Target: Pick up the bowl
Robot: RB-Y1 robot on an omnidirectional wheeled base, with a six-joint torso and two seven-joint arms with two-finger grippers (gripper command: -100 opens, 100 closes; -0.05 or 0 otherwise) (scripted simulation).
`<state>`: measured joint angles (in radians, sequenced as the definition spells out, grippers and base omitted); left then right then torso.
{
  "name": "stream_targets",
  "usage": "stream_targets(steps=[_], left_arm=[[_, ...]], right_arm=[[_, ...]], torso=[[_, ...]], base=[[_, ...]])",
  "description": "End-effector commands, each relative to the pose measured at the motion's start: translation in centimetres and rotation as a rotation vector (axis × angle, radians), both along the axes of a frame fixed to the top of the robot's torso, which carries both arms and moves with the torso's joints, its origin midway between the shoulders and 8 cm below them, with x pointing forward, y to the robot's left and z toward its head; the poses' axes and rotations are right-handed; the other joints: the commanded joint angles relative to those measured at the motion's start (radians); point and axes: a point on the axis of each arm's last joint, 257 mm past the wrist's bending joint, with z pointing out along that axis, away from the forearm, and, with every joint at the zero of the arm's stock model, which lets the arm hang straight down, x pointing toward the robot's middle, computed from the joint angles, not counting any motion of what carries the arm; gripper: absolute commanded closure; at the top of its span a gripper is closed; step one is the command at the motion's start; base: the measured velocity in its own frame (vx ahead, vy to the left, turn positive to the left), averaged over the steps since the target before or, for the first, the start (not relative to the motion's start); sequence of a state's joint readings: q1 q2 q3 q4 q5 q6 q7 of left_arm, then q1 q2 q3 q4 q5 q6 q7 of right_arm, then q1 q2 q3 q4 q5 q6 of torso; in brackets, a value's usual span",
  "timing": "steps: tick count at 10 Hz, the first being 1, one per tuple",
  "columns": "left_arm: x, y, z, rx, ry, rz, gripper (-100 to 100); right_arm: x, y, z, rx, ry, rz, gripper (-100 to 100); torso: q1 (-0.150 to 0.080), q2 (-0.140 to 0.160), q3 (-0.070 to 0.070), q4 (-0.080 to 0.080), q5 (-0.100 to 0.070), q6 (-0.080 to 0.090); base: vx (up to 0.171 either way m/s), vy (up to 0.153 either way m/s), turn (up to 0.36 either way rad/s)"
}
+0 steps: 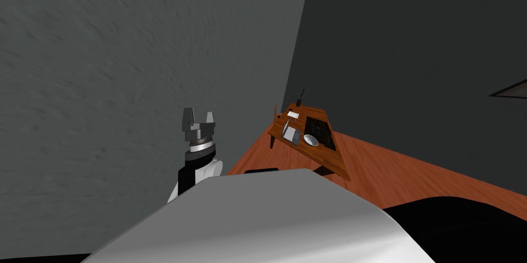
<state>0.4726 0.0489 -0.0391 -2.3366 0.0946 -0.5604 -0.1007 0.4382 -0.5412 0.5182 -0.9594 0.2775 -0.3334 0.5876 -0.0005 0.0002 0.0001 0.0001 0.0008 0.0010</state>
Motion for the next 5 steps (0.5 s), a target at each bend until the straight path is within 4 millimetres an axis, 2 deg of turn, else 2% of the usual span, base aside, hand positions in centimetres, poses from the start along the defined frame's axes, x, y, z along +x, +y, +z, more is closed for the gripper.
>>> stream_targets(steps=[1, 2, 3, 4, 5], left_arm=[[0.0, 0.0, 0.0, 0.0, 0.0, 0.0, 0], [0.0, 0.0, 0.0, 0.0, 0.0, 0.0, 0], [0.0, 0.0, 0.0, 0.0, 0.0, 0.0, 0], [0.0, 0.0, 0.0, 0.0, 0.0, 0.0, 0], [0.0, 0.0, 0.0, 0.0, 0.0, 0.0, 0]], right_arm=[[-1.5, -2.3, -0.8, -0.069, 0.036, 0.066, -100], [-3.0, -4.9, -1.3, -0.137, 0.075, 0.123, -100], [-4.1, -6.0, -1.6, -0.155, 0.1, 0.117, -100], [-4.8, -8.3, -1.6, -0.215, 0.123, 0.178, -100], [-5.7, -9.1, -1.9, -0.227, 0.143, 0.172, -100]], torso=[[0.0, 0.0, 0.0, 0.0, 0.0, 0.0], [0.0, -0.001, 0.0, 0.0, 0.0, -0.001], [0.001, -0.003, -0.002, 0.0, 0.0, -0.001], [0.0, -0.003, -0.002, -0.001, 0.0, 0.0], [-0.001, -0.004, -0.002, -0.001, 0.0, -0.001]], base=[[0.044, 0.016, 0.179], [0.094, 0.031, 0.3], [0.092, 0.012, 0.09], [0.087, -0.004, 0.163], [0.064, -0.012, 0.108]])
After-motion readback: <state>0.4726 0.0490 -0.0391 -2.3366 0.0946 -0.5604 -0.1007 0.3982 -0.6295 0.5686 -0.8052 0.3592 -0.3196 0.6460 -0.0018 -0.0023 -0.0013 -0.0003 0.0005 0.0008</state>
